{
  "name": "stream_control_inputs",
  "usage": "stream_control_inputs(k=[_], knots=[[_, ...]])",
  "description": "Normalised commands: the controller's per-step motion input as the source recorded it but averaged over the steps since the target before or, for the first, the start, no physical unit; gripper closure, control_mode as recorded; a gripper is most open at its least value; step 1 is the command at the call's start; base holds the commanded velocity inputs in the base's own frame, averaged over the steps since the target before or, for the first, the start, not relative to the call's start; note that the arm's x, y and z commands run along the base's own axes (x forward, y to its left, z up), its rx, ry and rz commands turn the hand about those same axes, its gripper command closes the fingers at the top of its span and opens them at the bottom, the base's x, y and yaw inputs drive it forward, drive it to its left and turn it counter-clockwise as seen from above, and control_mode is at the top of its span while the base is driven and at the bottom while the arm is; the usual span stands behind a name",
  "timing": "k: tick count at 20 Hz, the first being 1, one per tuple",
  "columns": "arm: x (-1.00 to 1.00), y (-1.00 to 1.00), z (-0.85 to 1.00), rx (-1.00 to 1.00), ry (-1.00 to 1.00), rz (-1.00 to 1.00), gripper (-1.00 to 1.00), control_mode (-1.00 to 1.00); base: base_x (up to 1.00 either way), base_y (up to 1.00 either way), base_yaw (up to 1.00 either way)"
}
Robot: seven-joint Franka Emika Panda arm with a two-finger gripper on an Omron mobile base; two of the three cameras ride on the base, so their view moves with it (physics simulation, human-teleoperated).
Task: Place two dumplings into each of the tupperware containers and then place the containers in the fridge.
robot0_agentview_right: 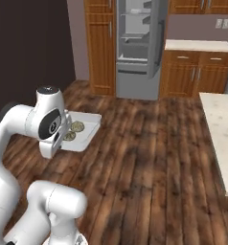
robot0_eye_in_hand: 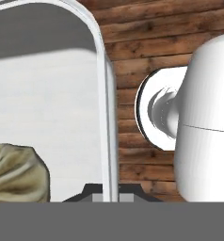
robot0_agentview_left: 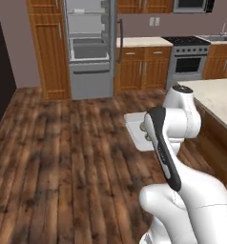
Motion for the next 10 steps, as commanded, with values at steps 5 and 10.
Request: stream_control_inputs(k=[5,10], knots=[[0.0,0.0,0.0,0.0,0.0,0.0,1.0,1.0,1.0,0.65,-0.06],[0.0,0.0,0.0,0.0,0.0,0.0,1.0,1.0,1.0,0.69,-0.07]])
